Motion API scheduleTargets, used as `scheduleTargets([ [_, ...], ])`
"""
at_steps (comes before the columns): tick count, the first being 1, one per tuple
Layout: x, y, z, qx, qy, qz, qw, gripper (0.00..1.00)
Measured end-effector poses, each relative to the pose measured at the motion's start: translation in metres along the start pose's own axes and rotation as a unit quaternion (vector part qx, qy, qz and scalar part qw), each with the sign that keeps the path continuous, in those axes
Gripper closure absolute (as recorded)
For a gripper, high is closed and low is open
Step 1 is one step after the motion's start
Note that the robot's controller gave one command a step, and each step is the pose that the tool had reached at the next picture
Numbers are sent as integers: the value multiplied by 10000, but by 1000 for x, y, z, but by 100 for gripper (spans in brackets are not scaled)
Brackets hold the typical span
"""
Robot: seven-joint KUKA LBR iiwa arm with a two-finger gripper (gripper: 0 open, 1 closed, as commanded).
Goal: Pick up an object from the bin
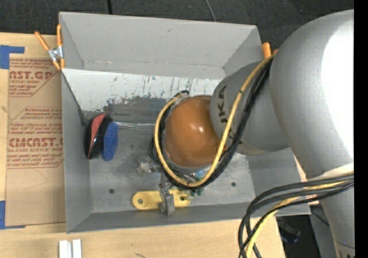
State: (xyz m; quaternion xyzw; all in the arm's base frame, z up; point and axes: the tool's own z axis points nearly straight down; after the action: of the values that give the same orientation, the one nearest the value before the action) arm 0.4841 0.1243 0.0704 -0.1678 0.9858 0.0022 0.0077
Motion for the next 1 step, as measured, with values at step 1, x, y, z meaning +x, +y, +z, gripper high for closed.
scheduleTargets([
  [1,2,0,-1,-10,47,375,9993,100],
])
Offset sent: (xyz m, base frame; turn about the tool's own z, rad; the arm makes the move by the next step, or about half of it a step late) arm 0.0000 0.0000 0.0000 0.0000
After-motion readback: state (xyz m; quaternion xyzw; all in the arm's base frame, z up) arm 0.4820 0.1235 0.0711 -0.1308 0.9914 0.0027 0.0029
